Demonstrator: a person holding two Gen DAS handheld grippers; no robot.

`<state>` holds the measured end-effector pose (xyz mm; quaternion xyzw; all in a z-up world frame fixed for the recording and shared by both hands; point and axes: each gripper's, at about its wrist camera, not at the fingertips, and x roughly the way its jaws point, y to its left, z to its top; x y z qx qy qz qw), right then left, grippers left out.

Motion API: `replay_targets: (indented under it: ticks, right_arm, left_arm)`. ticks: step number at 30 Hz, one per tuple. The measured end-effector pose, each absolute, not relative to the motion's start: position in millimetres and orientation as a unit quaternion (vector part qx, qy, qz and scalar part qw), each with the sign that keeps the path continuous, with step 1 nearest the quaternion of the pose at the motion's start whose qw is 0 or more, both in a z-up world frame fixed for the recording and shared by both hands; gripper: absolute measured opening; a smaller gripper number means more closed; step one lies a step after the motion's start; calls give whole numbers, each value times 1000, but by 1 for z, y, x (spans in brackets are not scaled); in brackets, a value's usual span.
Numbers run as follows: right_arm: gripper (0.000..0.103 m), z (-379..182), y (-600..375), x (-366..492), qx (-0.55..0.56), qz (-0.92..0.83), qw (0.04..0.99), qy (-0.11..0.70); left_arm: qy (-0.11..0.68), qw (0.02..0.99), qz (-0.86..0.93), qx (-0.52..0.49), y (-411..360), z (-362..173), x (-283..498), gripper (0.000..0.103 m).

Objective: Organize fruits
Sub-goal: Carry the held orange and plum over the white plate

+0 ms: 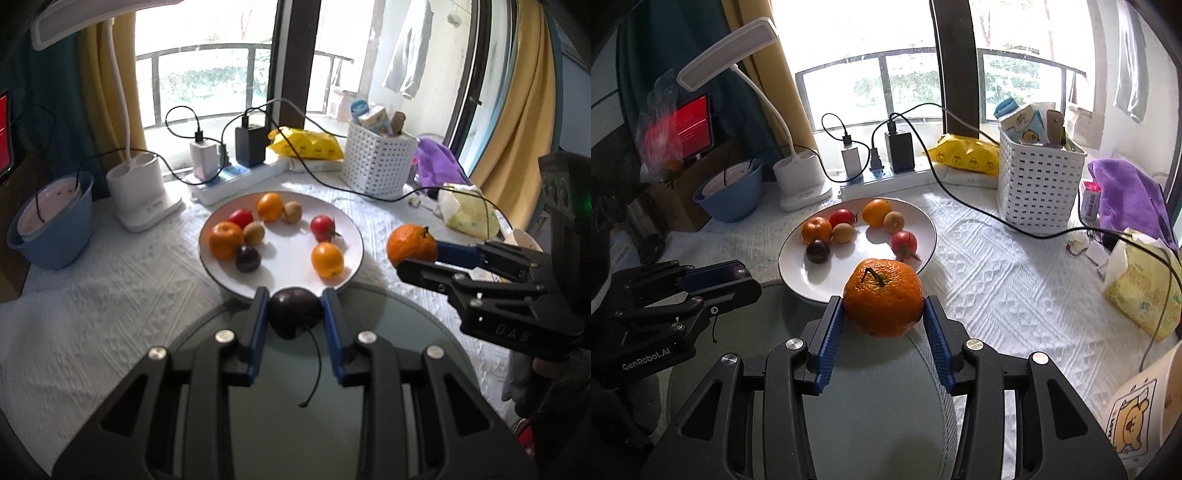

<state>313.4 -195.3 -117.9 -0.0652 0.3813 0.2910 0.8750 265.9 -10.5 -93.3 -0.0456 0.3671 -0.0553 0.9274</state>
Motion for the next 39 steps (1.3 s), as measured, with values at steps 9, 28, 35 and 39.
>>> replay_targets:
  ticks: [9,28,35,39]
  right_arm:
    - [47,-121,-189,336,-68,289,873,387]
    - [47,-138,-179,368,-71,292,863,406]
    - [47,-139,-177,369,-72,292,863,407]
    - [47,-137,-176,367,-74,293,863,405]
  left_arm:
    - [375,924,-59,-48,-6,-102,292,30]
    - [403,912,-65,-50,-5,-129,335,30]
    - [419,904,-67,-57,-4,-138,340,31]
    - [418,904,-69,-64,-2,-136,339,31]
